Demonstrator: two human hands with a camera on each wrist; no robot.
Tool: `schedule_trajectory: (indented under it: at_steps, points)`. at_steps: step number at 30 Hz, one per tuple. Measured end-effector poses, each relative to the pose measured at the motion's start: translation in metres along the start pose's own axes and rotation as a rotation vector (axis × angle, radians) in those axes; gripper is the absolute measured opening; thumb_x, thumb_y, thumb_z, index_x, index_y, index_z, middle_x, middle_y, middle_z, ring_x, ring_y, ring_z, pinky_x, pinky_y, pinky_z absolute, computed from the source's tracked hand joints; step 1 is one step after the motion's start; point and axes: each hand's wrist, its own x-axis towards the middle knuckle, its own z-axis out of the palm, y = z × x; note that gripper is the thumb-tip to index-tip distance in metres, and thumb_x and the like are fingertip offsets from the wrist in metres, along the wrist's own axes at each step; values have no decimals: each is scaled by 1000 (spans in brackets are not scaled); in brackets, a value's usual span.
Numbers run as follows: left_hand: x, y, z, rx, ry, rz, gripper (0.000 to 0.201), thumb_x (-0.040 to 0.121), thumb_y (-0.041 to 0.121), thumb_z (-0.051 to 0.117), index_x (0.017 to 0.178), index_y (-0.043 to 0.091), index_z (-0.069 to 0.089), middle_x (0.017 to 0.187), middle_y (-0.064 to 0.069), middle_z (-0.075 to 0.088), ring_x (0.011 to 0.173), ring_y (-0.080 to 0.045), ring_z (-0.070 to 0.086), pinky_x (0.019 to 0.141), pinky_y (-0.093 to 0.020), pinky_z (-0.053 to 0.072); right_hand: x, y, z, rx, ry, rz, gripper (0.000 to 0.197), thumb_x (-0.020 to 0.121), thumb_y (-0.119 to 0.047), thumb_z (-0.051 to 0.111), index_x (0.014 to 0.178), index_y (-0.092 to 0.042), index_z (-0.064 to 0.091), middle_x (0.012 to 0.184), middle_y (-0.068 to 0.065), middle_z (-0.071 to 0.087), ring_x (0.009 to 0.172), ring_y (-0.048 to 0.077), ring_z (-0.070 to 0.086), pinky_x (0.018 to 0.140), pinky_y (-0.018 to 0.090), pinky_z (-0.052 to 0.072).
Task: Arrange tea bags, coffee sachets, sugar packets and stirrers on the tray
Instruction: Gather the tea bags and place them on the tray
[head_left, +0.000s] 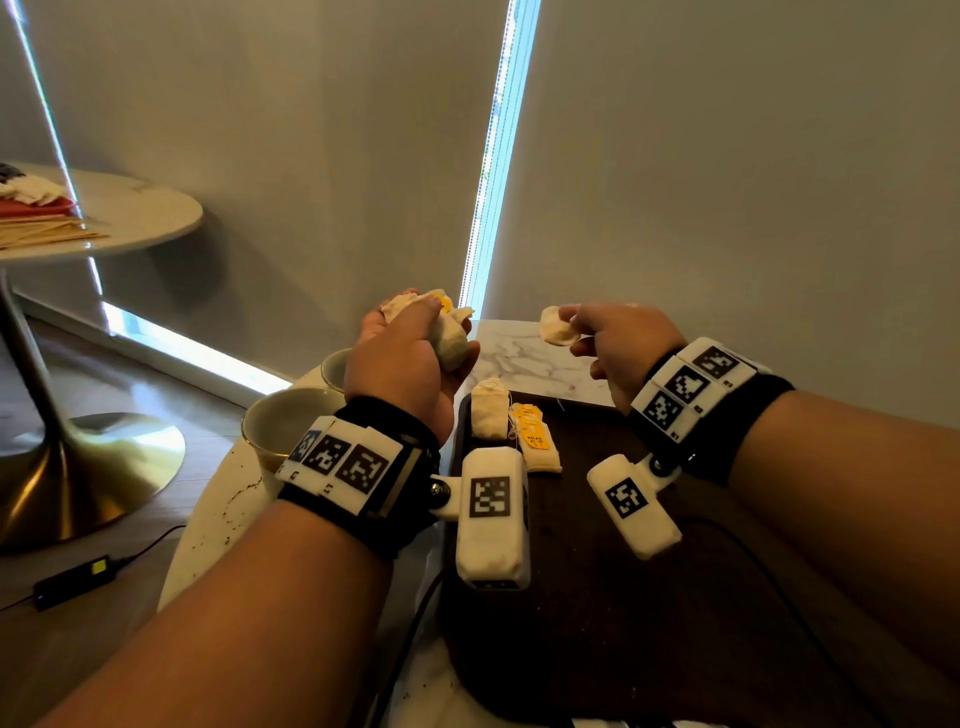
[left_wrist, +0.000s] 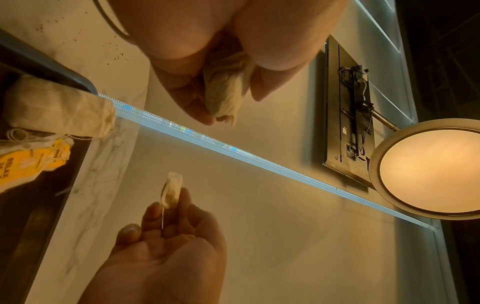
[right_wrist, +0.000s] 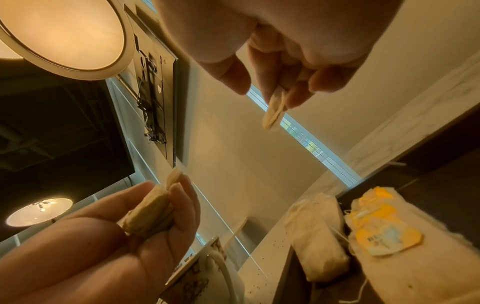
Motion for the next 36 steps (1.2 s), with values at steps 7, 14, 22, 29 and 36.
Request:
schedule_trajectory:
  at_steps: [7, 14, 22, 29, 36]
  points:
    - [0, 1, 0, -23, 0, -19, 23, 95, 13, 66, 115, 22, 59, 118, -14, 65, 94, -26, 72, 63, -32, 58, -17, 1, 10, 209, -144, -26, 29, 95, -13, 46, 108, -4, 70, 116, 17, 67, 75, 14, 57, 58, 25, 41]
    - [0, 0, 0, -10, -12, -4, 16, 97, 13, 64, 109, 22, 58, 116, -15, 66, 90, -25, 72, 62, -32, 58, -30, 20, 23, -10, -286, 104, 20, 96, -14, 54, 102, -6, 71, 108, 18, 71, 79, 20, 64, 66, 30, 47]
    - [2, -2, -1, 3, -39, 3, 13, 99, 14, 62, 108, 21, 58, 110, -13, 67, 88, -24, 71, 63, -32, 59, -33, 28, 38, -220, -350, 212, 32, 91, -19, 64, 120, -4, 63, 107, 19, 72, 77, 21, 69, 69, 30, 54]
    - [3, -2, -1, 9, -32, -1, 13, 98, 14, 62, 106, 22, 58, 111, -14, 66, 90, -25, 71, 62, -33, 58, -33, 27, 40, -263, -379, 254, 45, 94, -17, 60, 136, -5, 53, 104, 17, 69, 86, 28, 72, 85, 40, 60]
    - [0, -1, 0, -13, -28, -24, 15, 97, 14, 64, 109, 21, 60, 113, -14, 66, 89, -25, 72, 62, -32, 58, -35, 17, 36, -289, -345, 208, 29, 97, -9, 52, 123, -4, 63, 98, 11, 64, 76, 19, 66, 65, 26, 55]
